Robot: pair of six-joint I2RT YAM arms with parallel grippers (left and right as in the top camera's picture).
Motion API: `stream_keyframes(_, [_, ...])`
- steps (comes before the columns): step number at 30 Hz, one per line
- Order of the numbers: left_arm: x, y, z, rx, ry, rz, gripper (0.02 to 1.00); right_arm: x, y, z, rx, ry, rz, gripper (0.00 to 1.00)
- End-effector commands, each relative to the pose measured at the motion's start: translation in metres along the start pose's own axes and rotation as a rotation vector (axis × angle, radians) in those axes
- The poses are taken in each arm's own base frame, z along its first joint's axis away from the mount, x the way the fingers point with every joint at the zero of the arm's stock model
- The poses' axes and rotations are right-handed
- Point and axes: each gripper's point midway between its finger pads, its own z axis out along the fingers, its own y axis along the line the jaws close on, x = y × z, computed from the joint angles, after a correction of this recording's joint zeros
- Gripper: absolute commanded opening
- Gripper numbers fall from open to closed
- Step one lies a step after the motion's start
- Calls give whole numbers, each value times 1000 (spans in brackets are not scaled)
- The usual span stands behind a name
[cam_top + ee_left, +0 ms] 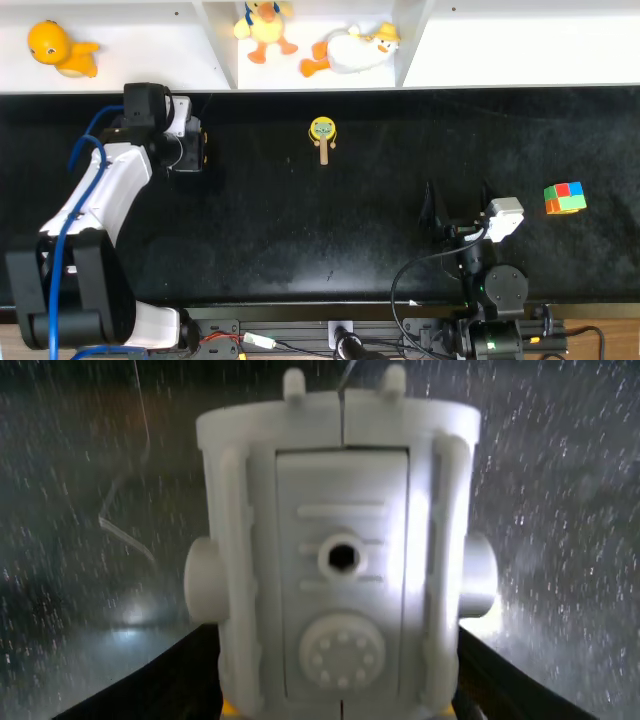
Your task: Store Toys
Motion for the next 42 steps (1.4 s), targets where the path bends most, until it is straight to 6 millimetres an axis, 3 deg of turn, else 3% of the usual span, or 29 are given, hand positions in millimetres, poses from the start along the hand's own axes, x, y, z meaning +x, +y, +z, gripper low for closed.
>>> stream_keyframes(1, [-22, 1, -30, -11, -79, -25, 209, 4, 2, 0, -12, 3, -3, 996])
stream_keyframes(5, [-36, 1, -54, -14, -168, -23, 40, 4, 2, 0, -12, 3, -3, 993])
stream_keyframes(14, [-92, 3, -77, -22, -416, -23, 36, 4, 2, 0, -12, 3, -3, 998])
stream_keyframes(19, [-114, 12, -87, -70, -513, -32, 36, 4, 2, 0, -12, 3, -3, 996])
stream_keyframes(32, [-140, 15, -67, -77, -586, -33, 38, 4, 2, 0, -12, 3, -3, 993])
stream_keyframes(42, [-148, 15, -61, -78, -608, -33, 36, 4, 2, 0, -12, 3, -3, 996])
